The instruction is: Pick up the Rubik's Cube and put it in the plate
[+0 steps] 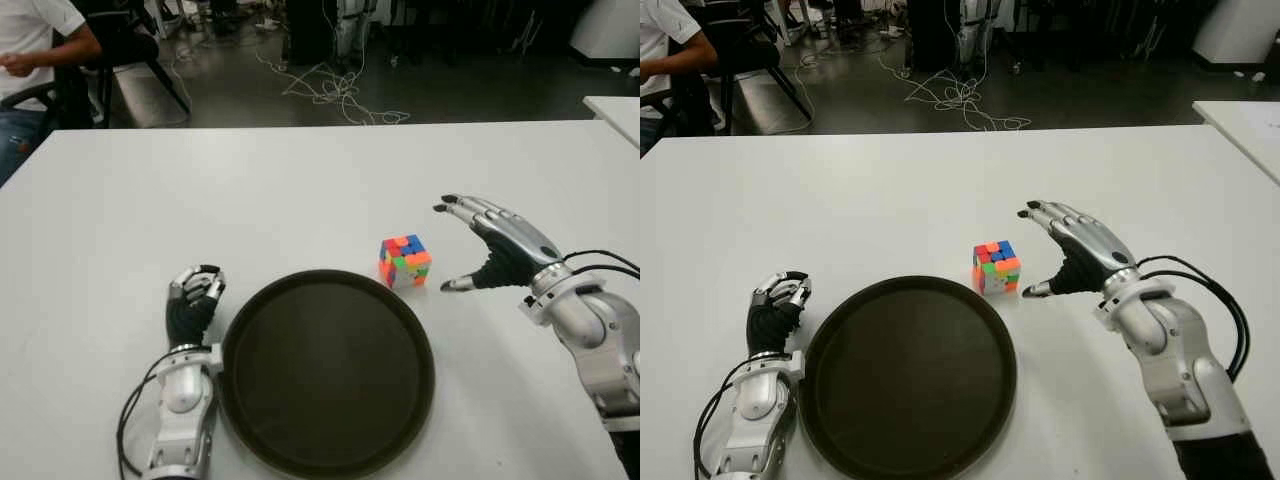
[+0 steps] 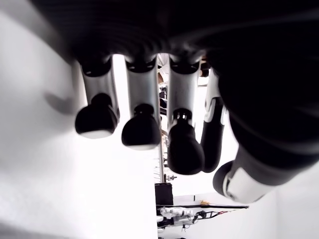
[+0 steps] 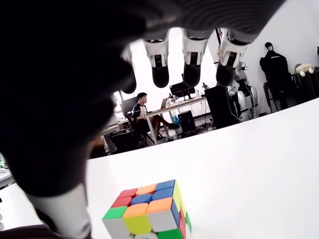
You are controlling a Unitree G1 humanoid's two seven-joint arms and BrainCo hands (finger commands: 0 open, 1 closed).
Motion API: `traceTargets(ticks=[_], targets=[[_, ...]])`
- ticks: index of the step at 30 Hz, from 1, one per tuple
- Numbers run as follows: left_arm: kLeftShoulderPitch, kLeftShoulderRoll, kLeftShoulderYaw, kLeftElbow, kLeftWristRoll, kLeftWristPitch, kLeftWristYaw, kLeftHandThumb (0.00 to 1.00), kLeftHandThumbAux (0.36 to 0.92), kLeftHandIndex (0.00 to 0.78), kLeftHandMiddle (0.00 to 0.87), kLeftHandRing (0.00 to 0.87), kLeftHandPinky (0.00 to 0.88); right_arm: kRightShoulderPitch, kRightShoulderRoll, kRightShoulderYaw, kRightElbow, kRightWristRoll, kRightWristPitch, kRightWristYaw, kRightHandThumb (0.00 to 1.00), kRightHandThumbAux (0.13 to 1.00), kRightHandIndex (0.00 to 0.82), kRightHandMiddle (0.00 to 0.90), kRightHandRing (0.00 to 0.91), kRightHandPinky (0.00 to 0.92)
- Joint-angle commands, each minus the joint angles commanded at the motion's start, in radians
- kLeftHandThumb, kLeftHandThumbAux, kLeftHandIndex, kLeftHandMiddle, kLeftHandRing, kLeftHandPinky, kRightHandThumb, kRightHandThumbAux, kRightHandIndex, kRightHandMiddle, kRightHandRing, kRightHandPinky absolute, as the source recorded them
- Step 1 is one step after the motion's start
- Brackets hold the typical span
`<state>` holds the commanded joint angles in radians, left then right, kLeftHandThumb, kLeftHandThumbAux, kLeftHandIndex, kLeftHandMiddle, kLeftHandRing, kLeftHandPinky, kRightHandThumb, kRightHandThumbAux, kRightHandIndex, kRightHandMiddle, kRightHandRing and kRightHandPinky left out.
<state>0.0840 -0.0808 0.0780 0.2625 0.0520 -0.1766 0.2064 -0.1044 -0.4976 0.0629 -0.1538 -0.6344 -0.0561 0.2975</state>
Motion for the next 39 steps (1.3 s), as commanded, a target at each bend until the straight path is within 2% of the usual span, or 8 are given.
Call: traceTargets(ticks=[6,17,29,39], targets=[[-0.004,0.017,-0.012,0.008,0.026,0.002,0.000,0.706,0.705,0.444,0.807,0.831,0.832,-0.051,0.006,0.021,0.026,0.005,0.014,0.005,0.000,0.788,0.000,0.000,0.000,0.000],[0.000,0.012,-0.013,0.000,0.026,0.008,0.011,0.706,0.705,0.444,0.807,0.831,0.837,-0.122,0.018,0.057,0.099,0.012,0.012,-0.016,0.000,0.811,0.000,0.000,0.000,0.000],[-0.009,0.019,-0.010,0.018,0.035,0.004,0.011,0.707,0.704,0.444,0.805,0.829,0.832,-0.173,0.022,0.085,0.134,0.026,0.012,-0.021,0.000,0.841,0.000,0.000,0.000,0.000],[-0.013,0.021,-0.008,0.036,0.032,-0.023,0.007,0.706,0.704,0.444,0.810,0.835,0.838,-0.226,0.023,0.120,0.192,0.025,-0.002,-0.025,0.000,0.840,0.000,0.000,0.000,0.000]])
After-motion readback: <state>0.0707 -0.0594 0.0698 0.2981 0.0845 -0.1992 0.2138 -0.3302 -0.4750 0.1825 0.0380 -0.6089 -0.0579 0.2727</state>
